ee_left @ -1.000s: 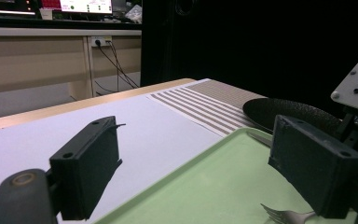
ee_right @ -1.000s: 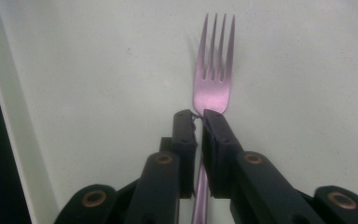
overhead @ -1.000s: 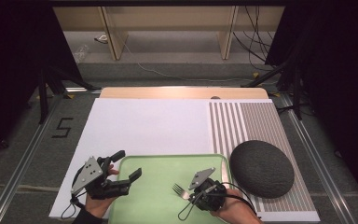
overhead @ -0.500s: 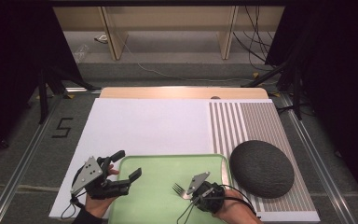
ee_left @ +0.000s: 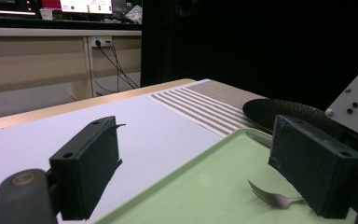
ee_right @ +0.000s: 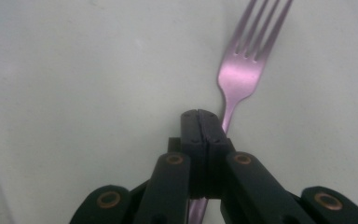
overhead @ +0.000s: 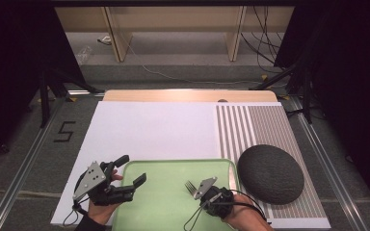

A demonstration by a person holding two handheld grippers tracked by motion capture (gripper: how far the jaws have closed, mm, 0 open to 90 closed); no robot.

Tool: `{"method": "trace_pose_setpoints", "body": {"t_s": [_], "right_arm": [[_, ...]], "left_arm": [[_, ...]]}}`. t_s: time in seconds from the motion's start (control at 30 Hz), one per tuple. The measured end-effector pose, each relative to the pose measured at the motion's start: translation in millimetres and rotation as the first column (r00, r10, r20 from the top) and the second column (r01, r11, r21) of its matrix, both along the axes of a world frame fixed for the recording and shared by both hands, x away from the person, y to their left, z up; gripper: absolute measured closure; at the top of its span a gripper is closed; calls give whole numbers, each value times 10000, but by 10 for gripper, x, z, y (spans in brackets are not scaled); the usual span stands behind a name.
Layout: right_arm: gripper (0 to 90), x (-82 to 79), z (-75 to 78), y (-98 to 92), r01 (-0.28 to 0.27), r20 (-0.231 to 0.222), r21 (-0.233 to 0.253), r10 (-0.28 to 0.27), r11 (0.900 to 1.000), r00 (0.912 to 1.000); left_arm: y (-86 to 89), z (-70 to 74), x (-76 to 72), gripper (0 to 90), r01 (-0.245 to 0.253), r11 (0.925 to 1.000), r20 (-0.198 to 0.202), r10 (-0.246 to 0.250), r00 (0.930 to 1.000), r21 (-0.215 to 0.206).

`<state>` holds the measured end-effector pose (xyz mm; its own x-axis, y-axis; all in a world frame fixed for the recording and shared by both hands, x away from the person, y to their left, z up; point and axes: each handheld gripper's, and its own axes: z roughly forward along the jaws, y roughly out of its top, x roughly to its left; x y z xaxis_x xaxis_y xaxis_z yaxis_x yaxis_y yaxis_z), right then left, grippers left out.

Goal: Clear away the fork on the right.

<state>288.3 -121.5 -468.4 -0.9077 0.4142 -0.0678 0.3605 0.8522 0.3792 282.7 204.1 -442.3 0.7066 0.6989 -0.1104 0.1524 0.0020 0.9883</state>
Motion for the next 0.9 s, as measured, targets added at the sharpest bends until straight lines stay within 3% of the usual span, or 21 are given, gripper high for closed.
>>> {"method": "trace_pose_setpoints", "body": {"t_s": [0.53,0.9], "right_arm": [[900,107,11,-185,988,212,-399,-980,9943,9950],[900,139,15,-263,1169,369,-589,-1149,9914,9927]], "left_arm": [[2,1,-1,151,-10,10000,-5,10,10000,-8],[6,2,-1,150,-15,10000,8,15,10000,-16]]}}
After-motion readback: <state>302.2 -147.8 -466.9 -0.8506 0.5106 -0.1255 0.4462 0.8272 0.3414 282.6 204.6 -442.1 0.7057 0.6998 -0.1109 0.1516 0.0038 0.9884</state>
